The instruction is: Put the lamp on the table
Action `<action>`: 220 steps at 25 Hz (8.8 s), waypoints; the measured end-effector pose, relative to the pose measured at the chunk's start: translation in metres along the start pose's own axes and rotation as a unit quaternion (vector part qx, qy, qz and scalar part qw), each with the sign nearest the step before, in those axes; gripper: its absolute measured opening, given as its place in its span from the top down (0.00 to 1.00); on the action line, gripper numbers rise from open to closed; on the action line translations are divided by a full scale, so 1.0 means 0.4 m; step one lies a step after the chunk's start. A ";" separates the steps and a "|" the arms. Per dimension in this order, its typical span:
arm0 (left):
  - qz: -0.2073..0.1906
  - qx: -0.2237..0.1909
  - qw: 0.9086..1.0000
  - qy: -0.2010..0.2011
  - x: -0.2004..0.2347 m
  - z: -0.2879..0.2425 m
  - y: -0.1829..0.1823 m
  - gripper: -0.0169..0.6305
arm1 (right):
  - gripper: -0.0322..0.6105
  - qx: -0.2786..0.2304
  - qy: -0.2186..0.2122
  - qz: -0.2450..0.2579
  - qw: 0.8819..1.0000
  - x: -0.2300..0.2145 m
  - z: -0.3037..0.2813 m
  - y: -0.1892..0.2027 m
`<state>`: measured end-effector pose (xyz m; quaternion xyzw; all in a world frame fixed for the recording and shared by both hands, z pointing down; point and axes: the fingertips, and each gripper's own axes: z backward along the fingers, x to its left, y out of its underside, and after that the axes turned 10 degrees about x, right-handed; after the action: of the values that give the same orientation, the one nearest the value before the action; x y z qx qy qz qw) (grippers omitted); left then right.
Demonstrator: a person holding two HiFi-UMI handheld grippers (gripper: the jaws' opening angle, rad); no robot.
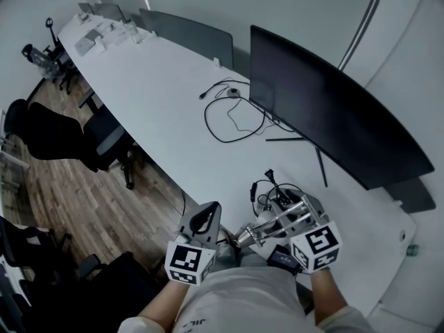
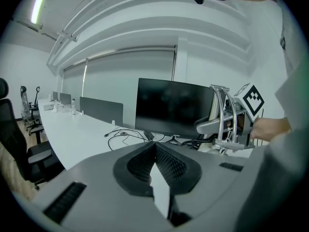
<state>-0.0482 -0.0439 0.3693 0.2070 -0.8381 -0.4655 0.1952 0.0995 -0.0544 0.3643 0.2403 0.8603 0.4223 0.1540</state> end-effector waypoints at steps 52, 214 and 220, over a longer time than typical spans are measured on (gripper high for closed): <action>0.069 0.069 0.995 0.000 0.345 -0.227 0.095 0.97 | 0.69 0.030 0.053 -0.046 0.997 -0.169 -0.510 -0.047; 0.013 0.022 1.000 0.013 0.012 -0.028 0.005 0.97 | 0.89 -0.040 0.042 0.003 0.998 -0.041 0.014 0.000; 0.015 0.023 1.000 0.011 0.010 -0.024 0.011 0.97 | 0.89 -0.033 0.034 -0.002 0.999 -0.044 0.009 0.010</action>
<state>-0.0474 -0.0507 0.3781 0.2040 -0.8493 -0.4407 0.2069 0.1171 -0.0594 0.3665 0.2192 0.8512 0.4579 0.1335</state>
